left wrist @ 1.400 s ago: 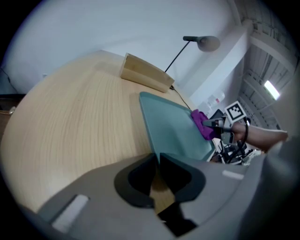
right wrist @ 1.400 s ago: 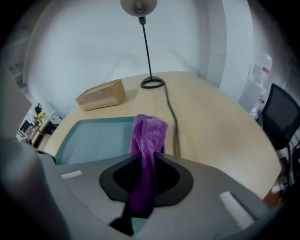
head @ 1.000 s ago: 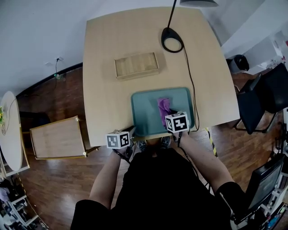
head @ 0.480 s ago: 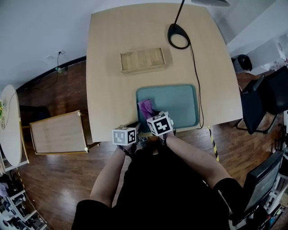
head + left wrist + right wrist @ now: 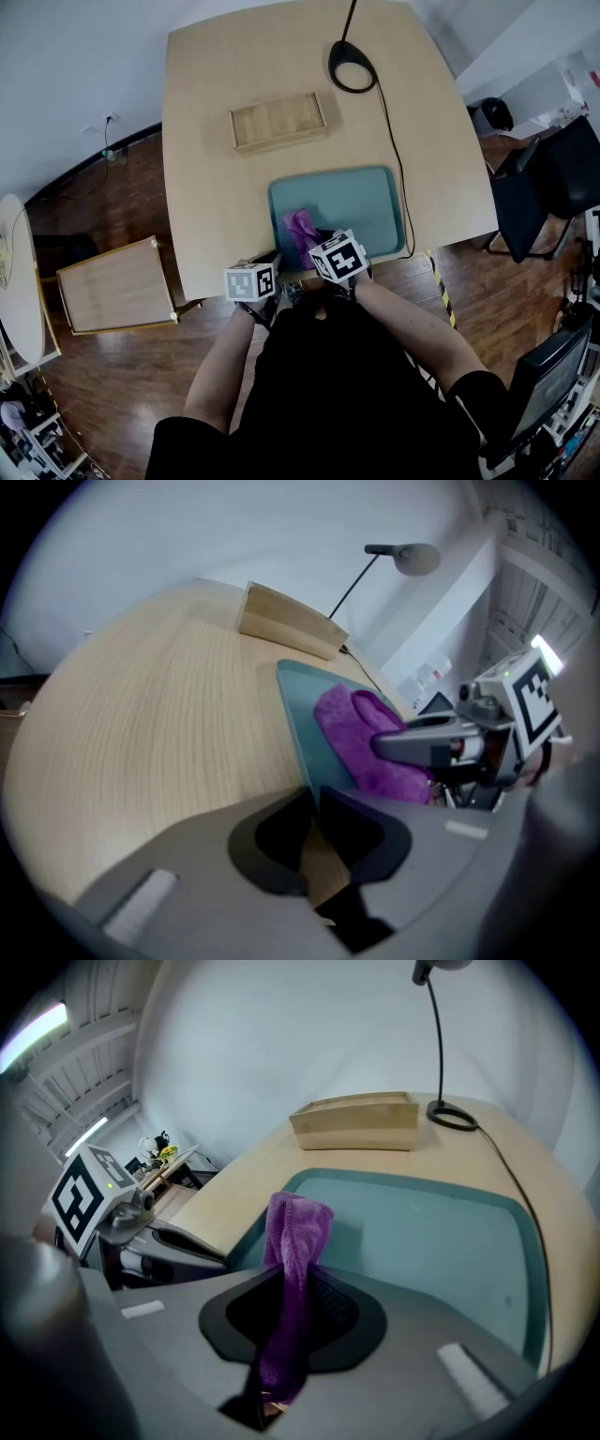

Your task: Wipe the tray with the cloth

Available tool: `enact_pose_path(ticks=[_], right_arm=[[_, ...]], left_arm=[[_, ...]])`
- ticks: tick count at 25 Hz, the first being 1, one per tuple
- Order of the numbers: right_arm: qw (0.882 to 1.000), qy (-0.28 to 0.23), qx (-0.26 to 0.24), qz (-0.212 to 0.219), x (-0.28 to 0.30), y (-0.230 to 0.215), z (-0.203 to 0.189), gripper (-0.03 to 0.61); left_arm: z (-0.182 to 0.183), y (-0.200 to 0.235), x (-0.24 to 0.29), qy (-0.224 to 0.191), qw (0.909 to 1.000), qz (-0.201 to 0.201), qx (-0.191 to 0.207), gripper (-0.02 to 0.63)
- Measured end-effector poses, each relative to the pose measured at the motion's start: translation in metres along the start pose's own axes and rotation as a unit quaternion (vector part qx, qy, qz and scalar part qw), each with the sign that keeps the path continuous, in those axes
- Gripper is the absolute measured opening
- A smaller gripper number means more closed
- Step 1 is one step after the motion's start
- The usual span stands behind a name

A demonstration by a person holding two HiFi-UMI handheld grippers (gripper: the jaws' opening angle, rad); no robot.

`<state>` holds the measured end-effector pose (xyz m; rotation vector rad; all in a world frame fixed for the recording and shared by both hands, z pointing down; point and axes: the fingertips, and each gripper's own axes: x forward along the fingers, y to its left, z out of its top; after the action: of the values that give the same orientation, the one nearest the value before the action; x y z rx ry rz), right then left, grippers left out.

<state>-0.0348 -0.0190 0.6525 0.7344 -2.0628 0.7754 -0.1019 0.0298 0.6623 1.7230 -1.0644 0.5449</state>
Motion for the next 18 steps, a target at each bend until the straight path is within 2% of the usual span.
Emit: enact_pose_path(ticks=[4,7,9,11,14,18], right_arm=[[0.998,0.002,0.002,-0.063,-0.048,-0.080,-0.028,0.057],[0.992,0.008,0.037,-0.119,-0.086,-0.148,-0.056,0.057],[0.988,0.010,0.062,-0.142,-0.103,-0.180,-0.073,0.057],[0.986,0.000,0.080,-0.143,-0.112,-0.194,-0.080,0.057],[0.987,-0.008,0.096,-0.129,-0.108,-0.193,-0.089,0.057],[0.988,-0.006,0.075,-0.132,-0.101,-0.173,-0.092,0.057]], left_arm=[[0.002,0.000,0.001,0.001,1.0000,0.007,-0.005,0.061],[0.003,-0.001,0.002,0.003,0.9998,0.018,-0.001,0.063],[0.002,0.001,0.003,0.002,0.9997,0.024,0.001,0.063],[0.002,0.003,0.004,0.000,0.9996,0.027,0.003,0.062],[0.001,0.004,0.003,-0.001,0.9996,0.028,0.002,0.062],[0.002,0.003,0.004,-0.003,0.9998,0.021,-0.004,0.062]])
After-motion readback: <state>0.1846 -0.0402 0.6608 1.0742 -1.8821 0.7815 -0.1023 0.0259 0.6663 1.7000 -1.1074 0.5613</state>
